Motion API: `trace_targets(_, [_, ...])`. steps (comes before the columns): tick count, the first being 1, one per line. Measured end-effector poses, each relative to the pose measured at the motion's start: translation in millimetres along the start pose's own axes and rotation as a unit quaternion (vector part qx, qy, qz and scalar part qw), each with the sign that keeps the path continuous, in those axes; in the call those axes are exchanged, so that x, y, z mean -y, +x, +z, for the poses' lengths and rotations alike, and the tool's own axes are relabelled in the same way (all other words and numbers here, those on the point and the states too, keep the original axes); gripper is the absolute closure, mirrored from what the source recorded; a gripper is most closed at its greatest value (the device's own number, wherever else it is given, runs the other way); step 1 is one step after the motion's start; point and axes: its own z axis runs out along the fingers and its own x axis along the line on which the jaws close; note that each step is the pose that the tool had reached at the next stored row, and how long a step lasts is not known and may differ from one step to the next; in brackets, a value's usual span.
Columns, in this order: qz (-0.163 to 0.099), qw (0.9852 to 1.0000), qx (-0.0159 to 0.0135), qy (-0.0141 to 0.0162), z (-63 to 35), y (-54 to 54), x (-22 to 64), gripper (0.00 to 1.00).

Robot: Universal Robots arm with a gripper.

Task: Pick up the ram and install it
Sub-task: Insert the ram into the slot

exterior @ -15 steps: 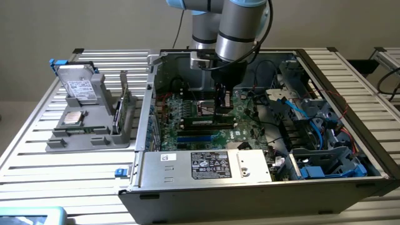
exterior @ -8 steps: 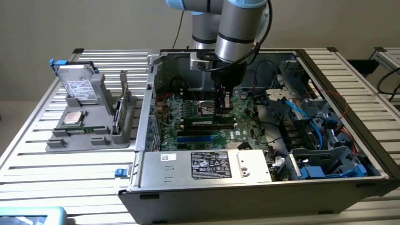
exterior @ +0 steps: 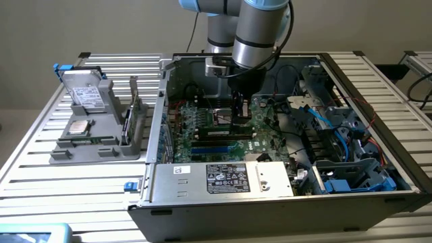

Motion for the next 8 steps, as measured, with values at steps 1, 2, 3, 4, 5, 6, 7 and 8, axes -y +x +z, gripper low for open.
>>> trace_targets(1, [0.000, 1.0000, -0.0001, 0.0000, 0.0, 0.0, 0.0, 0.88])
trace_targets(2, [0.000, 1.0000, -0.0001, 0.0000, 0.1, 0.0, 0.0, 0.88])
trace_targets(3, [0.000, 1.0000, -0.0001, 0.0000, 0.1, 0.0, 0.0, 0.88])
trace_targets(4, [0.000, 1.0000, 0.0000, 0.0001, 0.2, 0.0, 0.0, 0.88])
trace_targets(5, [0.000, 1.0000, 0.0000, 0.0001, 0.2, 0.0, 0.0, 0.88])
trace_targets(6, [0.000, 1.0000, 0.0000, 0.0001, 0.2, 0.0, 0.0, 0.88])
trace_targets(7, [0.000, 1.0000, 0.0000, 0.0001, 0.2, 0.0, 0.0, 0.88])
trace_targets(8, [0.000, 1.0000, 0.0001, 0.0001, 0.2, 0.0, 0.0, 0.86])
